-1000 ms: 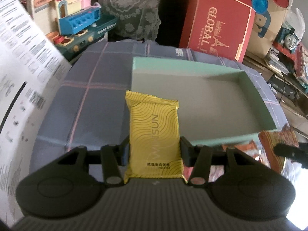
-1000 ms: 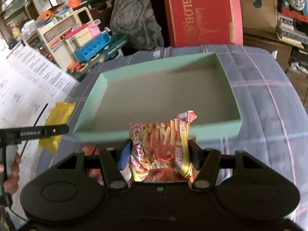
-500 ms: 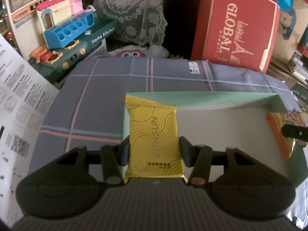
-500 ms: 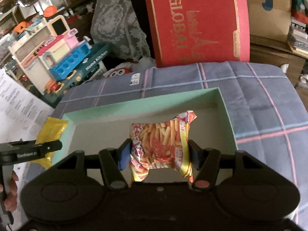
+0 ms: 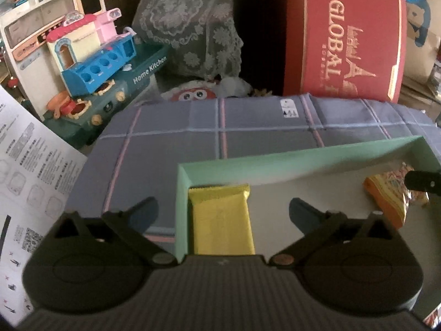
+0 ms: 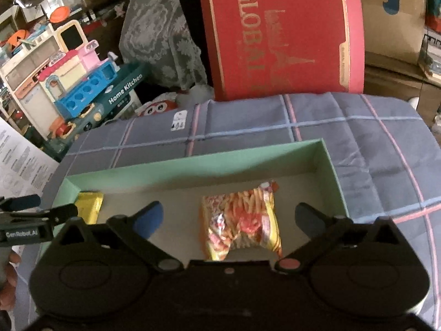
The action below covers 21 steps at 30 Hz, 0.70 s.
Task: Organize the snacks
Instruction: 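Carry both snacks into the green box and open both grippers, then withdraw both grippers from the box back over the snack pile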
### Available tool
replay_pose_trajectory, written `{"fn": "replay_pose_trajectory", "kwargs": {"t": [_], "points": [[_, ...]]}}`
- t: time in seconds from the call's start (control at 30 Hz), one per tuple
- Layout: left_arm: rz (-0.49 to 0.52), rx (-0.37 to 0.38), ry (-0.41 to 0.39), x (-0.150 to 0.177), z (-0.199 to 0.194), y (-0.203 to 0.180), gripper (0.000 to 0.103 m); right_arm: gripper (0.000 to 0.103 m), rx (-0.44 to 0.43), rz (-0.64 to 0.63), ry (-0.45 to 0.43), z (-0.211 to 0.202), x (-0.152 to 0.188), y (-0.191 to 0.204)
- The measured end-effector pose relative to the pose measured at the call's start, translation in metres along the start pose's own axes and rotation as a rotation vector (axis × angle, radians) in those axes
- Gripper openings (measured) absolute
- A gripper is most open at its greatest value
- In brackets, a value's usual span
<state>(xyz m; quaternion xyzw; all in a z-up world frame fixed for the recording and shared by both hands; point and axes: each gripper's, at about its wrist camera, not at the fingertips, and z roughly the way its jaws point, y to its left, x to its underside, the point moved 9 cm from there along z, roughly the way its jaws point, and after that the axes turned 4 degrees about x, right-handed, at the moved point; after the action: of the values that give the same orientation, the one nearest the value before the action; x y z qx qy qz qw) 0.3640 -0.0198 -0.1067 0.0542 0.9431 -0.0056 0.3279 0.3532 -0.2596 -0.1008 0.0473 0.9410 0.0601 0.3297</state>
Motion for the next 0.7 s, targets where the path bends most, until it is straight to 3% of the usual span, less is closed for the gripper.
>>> {"fn": "replay_pose_trajectory", "kwargs": {"t": [0.4,0.7], "points": [[-0.011,0.033,0.041,0.039,-0.051,-0.013,0.103,0.103,-0.022,-0.005,-0.012,-0.055,0.027,0.0],[0.006,0.09,0.061,0.092,-0.104,-0.036,0.103,0.103,-0.053,0.004,-0.024,-0.12,0.074,-0.001]]}}
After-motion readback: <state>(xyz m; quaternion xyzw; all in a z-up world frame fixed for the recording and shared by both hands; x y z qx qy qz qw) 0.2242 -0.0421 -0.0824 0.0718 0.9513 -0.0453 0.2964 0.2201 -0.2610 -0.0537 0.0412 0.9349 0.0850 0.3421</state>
